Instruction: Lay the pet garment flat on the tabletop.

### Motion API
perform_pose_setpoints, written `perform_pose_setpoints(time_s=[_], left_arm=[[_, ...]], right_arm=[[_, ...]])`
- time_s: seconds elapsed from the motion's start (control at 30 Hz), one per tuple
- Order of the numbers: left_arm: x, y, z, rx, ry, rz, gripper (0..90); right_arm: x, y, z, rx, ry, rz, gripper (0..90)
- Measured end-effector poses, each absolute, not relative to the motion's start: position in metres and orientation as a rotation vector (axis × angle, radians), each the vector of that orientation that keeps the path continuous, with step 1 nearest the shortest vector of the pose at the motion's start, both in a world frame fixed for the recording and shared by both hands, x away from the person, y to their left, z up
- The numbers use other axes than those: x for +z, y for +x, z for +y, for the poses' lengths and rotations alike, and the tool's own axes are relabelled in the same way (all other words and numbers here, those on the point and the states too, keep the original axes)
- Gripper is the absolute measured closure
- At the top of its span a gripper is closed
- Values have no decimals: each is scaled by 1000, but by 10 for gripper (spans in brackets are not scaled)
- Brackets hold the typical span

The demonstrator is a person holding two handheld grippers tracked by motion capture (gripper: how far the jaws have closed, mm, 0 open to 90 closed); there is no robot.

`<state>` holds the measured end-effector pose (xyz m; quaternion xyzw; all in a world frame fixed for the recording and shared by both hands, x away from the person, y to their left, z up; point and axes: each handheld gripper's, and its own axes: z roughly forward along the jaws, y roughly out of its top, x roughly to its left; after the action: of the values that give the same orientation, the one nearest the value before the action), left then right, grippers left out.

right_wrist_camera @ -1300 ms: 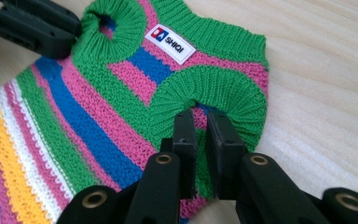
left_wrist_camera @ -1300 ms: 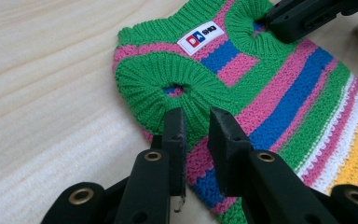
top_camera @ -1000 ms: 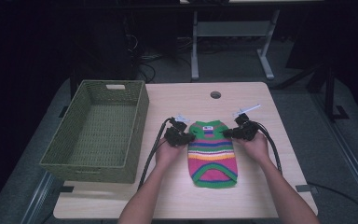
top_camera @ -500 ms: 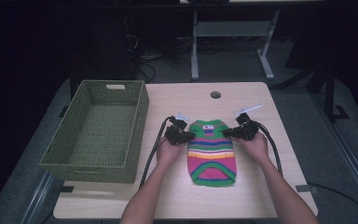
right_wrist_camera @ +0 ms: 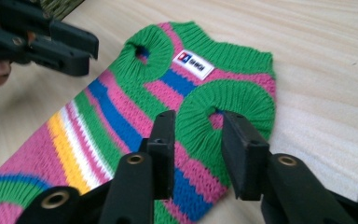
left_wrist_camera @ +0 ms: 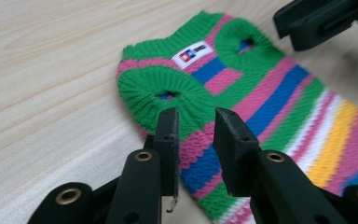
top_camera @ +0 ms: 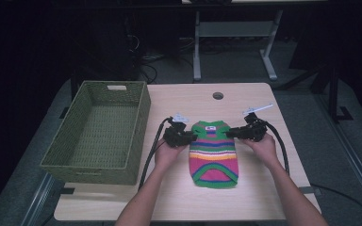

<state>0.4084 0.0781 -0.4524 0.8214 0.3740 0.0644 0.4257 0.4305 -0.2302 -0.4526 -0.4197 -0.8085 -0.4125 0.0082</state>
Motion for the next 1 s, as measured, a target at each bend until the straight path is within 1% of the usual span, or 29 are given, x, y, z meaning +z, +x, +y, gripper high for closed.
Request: perform_pose_setpoints(time_s=[0.07, 0.17, 0.4, 0.43, 0.53, 0.63, 0.77, 0.9, 1.0], left_arm=[[-449, 407, 82, 152, 2047, 929, 691], [-447, 404, 85, 140, 2030, 922, 679], [-442, 396, 89, 131, 2012, 899, 576], [-441, 395, 88, 130, 2013, 894, 576], [-440, 393, 87, 107, 2030, 875, 517], [-439, 389, 87, 108, 2044, 864, 481], [-437, 384, 88, 99, 2027, 853, 466], [-436, 376, 86, 104, 2056, 835, 445], [-436, 372, 87, 101, 2049, 837, 424]], right_arm=[[-451, 429, -231, -1270, -1295, -2543, 628], [-450, 428, -234, -1272, -1274, -2528, 594], [-446, 422, -235, -1310, -1222, -2514, 526], [-446, 422, -235, -1310, -1222, -2514, 526], [-444, 419, -236, -1299, -1215, -2521, 488], [-440, 414, -238, -1319, -1220, -2529, 446], [-436, 408, -242, -1326, -1204, -2538, 419], [-434, 404, -246, -1292, -1186, -2538, 377], [-433, 397, -249, -1316, -1171, -2539, 373]])
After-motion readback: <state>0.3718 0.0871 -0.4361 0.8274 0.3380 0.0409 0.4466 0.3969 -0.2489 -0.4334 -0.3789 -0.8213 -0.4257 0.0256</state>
